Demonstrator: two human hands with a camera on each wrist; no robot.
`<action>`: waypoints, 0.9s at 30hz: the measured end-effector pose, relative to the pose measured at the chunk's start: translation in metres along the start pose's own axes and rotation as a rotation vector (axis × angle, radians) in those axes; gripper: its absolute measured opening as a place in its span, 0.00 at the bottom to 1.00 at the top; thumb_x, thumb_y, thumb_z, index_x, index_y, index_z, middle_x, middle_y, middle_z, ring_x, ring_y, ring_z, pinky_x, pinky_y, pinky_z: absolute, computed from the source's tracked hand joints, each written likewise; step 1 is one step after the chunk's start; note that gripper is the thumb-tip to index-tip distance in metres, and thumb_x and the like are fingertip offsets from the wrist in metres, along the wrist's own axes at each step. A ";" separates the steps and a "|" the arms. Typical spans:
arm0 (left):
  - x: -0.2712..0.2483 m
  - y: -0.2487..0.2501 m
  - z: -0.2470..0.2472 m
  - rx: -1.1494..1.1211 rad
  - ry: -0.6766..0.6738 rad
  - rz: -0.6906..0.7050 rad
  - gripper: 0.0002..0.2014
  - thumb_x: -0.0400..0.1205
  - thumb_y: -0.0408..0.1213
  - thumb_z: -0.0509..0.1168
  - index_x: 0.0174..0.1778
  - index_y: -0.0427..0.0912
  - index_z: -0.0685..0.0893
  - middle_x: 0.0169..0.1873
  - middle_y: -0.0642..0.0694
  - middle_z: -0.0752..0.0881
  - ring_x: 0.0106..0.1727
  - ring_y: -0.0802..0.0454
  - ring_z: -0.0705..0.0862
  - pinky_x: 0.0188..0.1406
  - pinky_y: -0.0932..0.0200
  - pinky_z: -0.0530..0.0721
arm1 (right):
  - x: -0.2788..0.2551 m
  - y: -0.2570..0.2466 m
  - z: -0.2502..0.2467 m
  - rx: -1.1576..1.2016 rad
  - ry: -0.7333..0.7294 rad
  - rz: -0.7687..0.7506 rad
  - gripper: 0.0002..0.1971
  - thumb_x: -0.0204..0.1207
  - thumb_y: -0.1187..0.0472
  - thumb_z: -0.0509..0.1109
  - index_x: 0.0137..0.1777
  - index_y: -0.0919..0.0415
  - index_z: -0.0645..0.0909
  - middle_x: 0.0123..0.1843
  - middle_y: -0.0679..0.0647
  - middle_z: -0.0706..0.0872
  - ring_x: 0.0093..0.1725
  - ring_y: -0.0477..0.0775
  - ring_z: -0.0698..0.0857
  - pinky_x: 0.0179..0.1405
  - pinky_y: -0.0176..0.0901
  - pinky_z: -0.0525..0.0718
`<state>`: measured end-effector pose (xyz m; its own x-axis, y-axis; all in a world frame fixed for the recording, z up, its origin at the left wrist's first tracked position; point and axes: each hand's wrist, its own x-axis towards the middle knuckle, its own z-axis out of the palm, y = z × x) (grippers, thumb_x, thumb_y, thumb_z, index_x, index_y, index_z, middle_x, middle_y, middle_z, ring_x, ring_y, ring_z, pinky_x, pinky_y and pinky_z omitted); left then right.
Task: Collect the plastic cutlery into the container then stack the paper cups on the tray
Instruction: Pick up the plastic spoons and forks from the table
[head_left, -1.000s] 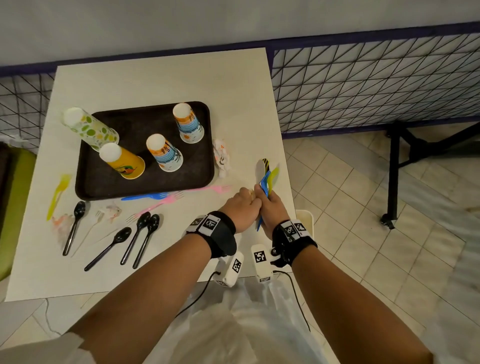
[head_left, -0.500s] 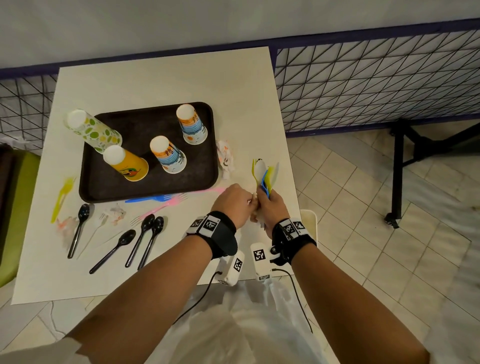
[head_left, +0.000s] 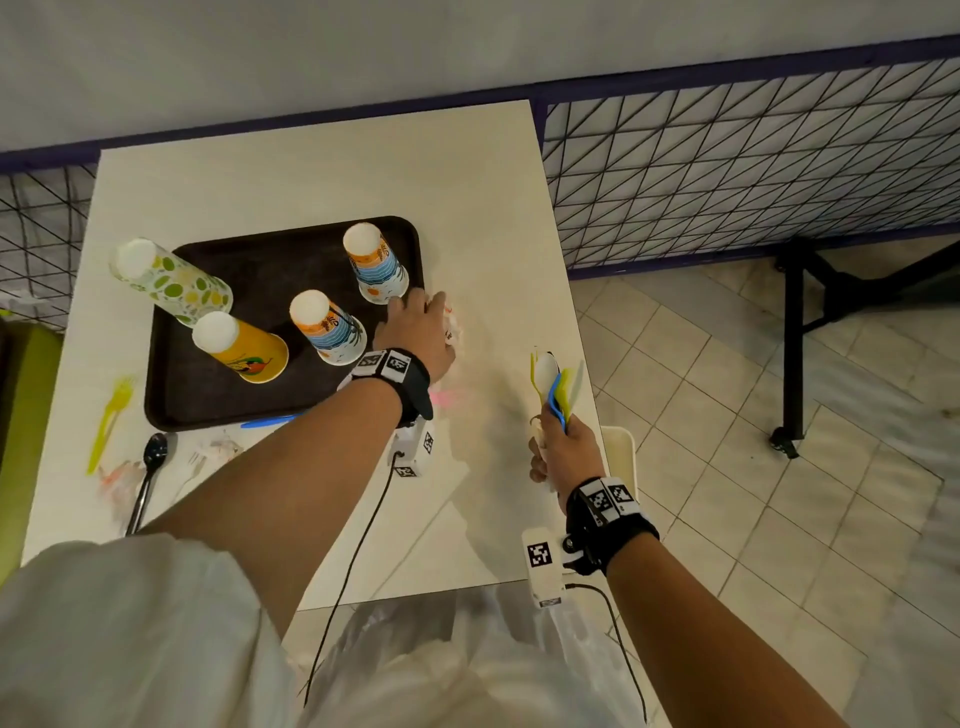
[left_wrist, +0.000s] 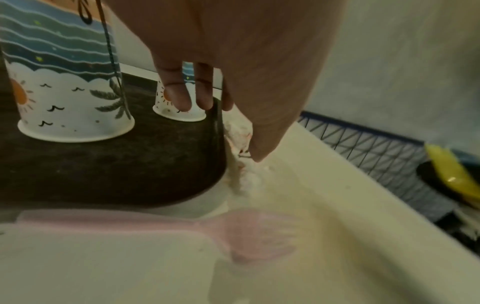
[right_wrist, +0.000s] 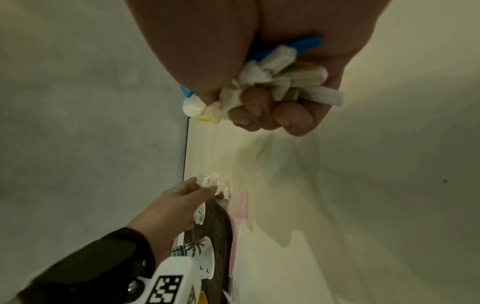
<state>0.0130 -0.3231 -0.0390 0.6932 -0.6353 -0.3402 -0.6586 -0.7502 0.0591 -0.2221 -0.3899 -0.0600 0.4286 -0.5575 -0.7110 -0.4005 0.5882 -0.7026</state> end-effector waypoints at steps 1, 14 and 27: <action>0.003 -0.002 0.004 0.071 -0.007 0.049 0.36 0.81 0.49 0.68 0.85 0.51 0.63 0.80 0.48 0.68 0.75 0.37 0.68 0.67 0.38 0.78 | 0.001 0.001 -0.002 -0.011 -0.002 -0.005 0.14 0.87 0.50 0.63 0.45 0.60 0.75 0.28 0.53 0.74 0.23 0.51 0.67 0.26 0.44 0.70; -0.017 0.006 0.010 0.136 0.042 0.409 0.15 0.83 0.44 0.64 0.60 0.39 0.84 0.62 0.43 0.79 0.64 0.41 0.76 0.58 0.47 0.76 | 0.006 0.010 -0.015 -0.160 0.005 -0.052 0.13 0.88 0.53 0.61 0.45 0.61 0.73 0.29 0.54 0.75 0.24 0.51 0.71 0.26 0.44 0.72; -0.077 -0.033 0.021 -0.182 -0.137 0.110 0.18 0.81 0.33 0.61 0.66 0.45 0.69 0.53 0.39 0.85 0.54 0.36 0.85 0.57 0.44 0.81 | 0.004 0.022 -0.024 -0.046 -0.022 0.001 0.14 0.87 0.49 0.63 0.46 0.60 0.74 0.29 0.53 0.72 0.23 0.50 0.67 0.26 0.43 0.69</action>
<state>-0.0249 -0.2459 -0.0348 0.5658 -0.6938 -0.4455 -0.6561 -0.7061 0.2663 -0.2486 -0.3932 -0.0788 0.4457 -0.5433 -0.7115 -0.4379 0.5609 -0.7026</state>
